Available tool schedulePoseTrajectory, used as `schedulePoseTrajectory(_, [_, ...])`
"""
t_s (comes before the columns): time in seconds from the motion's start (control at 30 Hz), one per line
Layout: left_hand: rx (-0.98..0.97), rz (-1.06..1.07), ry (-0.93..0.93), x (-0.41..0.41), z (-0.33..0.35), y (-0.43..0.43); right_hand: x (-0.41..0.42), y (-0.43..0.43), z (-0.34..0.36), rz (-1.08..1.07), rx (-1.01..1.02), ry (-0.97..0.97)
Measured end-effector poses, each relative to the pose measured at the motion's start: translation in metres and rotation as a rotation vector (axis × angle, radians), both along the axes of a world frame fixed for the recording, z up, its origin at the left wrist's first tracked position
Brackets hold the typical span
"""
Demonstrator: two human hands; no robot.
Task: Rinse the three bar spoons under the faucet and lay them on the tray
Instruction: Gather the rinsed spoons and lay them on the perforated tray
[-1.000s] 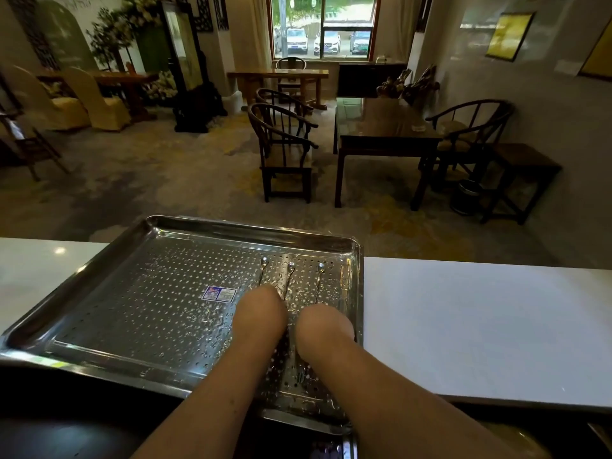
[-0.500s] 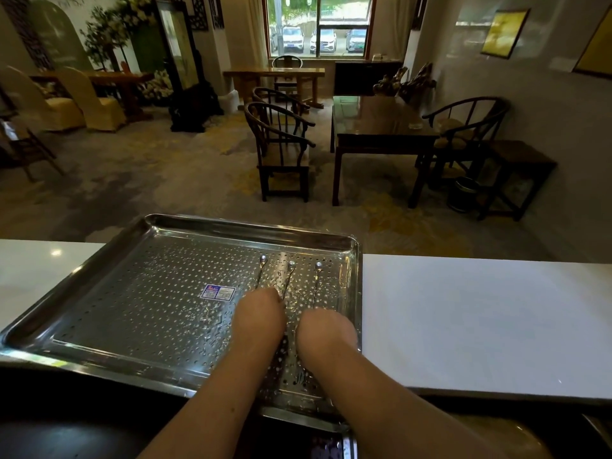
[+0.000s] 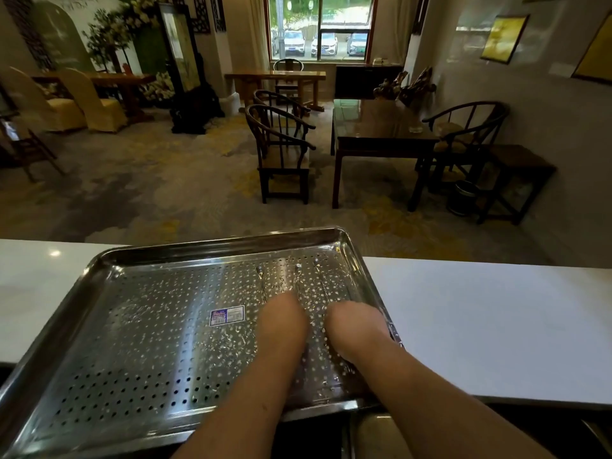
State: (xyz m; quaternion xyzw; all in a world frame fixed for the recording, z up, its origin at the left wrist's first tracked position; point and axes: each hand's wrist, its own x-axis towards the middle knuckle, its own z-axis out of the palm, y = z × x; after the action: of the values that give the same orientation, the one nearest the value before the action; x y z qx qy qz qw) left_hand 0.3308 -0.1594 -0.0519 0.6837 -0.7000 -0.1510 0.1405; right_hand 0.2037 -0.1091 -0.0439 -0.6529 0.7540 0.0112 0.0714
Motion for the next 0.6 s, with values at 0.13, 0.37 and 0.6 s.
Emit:
schedulePoseTrajectory(0.13, [0.018, -0.019, -0.024, 0.004, 0.002, -0.008, 0.006, 0.008, -0.006, -0.03, -0.017, -0.021])
schedulePoseTrajectory(0.37, [-0.004, -0.021, -0.037, 0.001, 0.001, -0.009, 0.012, 0.011, -0.012, -0.087, -0.053, -0.027])
schedulePoseTrajectory(0.6, [-0.025, 0.028, -0.016, 0.001, -0.001, -0.006, 0.015, 0.01, -0.01, -0.113, -0.046, -0.035])
